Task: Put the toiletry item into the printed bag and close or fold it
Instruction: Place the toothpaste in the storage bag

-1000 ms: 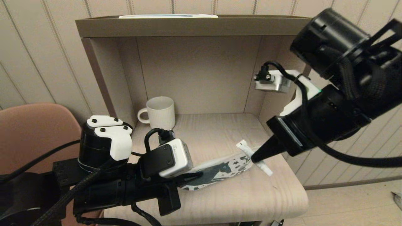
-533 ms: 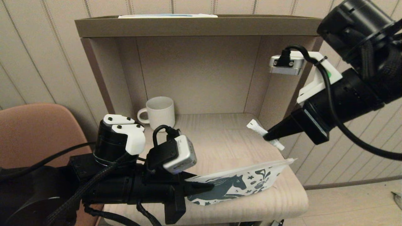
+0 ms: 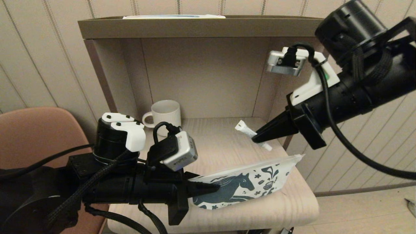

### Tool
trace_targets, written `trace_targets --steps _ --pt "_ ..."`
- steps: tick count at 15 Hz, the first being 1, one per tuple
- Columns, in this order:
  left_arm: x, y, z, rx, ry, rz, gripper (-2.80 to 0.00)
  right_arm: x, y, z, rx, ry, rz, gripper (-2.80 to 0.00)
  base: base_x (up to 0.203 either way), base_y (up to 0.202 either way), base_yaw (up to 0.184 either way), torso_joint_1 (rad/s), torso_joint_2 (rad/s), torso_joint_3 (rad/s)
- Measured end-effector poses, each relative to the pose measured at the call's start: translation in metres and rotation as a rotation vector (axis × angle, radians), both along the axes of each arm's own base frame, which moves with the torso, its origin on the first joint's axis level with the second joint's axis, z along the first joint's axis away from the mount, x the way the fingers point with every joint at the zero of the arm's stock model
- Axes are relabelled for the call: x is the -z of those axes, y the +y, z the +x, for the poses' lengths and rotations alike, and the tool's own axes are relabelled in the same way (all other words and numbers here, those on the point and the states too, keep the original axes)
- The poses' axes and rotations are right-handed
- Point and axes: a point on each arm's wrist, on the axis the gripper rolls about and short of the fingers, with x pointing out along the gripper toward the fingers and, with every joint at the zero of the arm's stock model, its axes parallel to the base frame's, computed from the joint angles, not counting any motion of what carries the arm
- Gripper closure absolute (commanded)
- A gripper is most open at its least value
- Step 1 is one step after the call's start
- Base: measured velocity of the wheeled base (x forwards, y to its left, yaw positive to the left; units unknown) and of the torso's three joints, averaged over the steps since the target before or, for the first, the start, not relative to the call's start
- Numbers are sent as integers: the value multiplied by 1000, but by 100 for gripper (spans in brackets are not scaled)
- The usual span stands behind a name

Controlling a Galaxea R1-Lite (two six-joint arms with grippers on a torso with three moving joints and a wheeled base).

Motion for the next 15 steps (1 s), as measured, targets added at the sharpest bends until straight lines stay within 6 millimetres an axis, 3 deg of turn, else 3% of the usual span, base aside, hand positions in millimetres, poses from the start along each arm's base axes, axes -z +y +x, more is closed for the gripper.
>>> trace_targets --steps 5,15 --pt "-2 3 3 -11 -4 -5 0 24 12 4 -71 -5 -9 0 0 0 0 0 0 0" --pt "-6 11 12 -3 8 -32 0 36 10 0 -88 -14 -24 0 0 0 0 0 0 0"
